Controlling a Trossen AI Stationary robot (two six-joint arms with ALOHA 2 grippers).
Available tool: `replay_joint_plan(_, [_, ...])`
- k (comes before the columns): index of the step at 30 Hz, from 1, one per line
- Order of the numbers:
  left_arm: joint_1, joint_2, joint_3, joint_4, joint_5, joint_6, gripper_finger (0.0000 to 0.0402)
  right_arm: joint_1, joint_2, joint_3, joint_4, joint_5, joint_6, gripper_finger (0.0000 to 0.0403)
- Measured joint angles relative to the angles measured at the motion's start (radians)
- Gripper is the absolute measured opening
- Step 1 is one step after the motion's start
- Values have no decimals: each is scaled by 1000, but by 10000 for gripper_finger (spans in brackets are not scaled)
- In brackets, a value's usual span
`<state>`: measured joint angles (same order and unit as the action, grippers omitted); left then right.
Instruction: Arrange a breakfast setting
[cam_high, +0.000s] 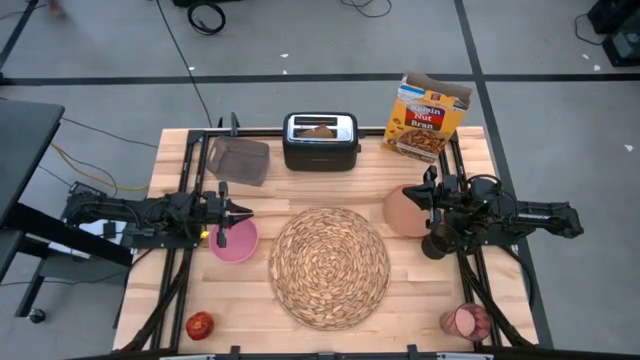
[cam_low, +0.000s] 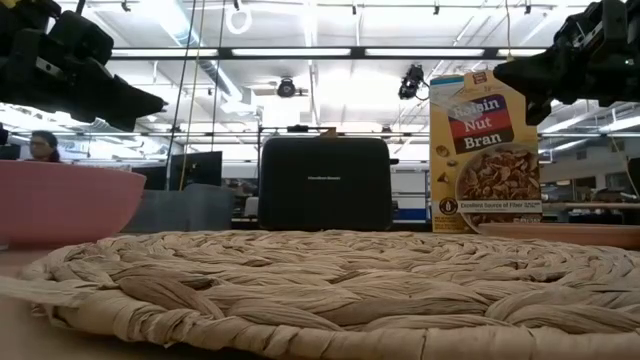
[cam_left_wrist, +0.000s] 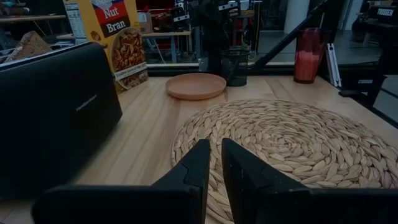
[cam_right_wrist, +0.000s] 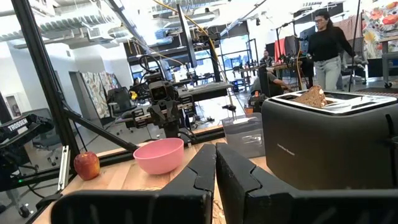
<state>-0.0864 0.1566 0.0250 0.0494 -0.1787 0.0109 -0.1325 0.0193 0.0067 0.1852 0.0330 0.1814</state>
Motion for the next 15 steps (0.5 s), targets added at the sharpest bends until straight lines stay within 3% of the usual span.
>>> replay_joint_plan(8, [0, 0, 0, 0, 0, 0, 50, 0, 1, 0, 27, 0, 14, 22])
replay_joint_plan(11, [0, 0, 0, 0, 0, 0, 50, 2, 0, 0, 145, -4, 235, 22])
replay_joint_plan(15, [0, 0, 0, 0, 0, 0, 50, 1, 6, 0, 288, 124, 557, 22])
